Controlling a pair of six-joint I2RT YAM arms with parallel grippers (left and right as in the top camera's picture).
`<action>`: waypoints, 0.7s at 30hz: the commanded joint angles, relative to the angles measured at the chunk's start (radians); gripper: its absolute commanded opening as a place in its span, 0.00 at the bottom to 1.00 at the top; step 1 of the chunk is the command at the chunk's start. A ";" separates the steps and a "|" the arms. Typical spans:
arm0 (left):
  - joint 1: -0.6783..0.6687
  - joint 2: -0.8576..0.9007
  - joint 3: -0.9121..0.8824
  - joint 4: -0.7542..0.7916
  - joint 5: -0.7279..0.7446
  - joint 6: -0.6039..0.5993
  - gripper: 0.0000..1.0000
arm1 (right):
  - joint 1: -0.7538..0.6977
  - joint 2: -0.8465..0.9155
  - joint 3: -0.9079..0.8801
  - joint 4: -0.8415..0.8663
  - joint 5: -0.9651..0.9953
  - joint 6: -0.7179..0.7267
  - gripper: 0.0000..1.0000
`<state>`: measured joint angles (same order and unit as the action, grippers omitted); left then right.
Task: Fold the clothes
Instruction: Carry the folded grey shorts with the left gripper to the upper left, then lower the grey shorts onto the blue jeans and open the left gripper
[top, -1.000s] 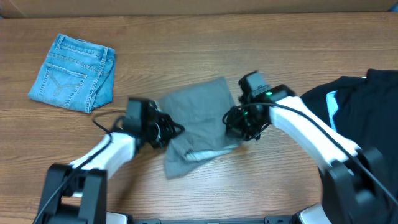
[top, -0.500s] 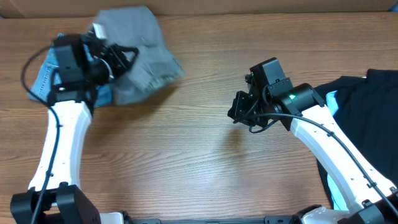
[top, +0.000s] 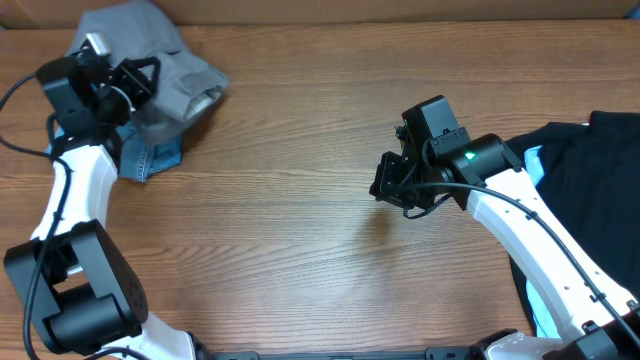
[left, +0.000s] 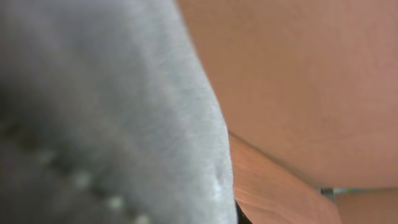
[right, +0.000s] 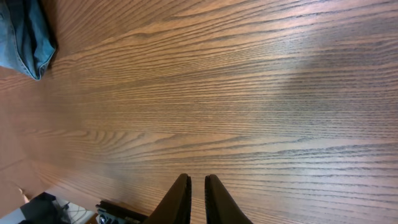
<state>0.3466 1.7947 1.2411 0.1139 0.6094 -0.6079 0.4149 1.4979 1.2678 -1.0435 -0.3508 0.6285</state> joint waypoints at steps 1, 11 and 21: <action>0.064 -0.003 0.057 0.029 0.020 -0.020 0.04 | 0.005 -0.003 0.011 0.002 0.010 0.004 0.12; 0.172 -0.001 0.113 -0.124 0.033 0.046 0.05 | 0.005 -0.003 0.011 0.013 0.010 0.003 0.12; 0.213 0.000 0.112 -0.381 -0.072 0.178 0.26 | 0.005 -0.003 0.011 0.009 0.010 0.003 0.13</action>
<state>0.5350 1.8011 1.3254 -0.2337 0.5529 -0.4877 0.4149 1.4979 1.2678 -1.0363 -0.3508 0.6289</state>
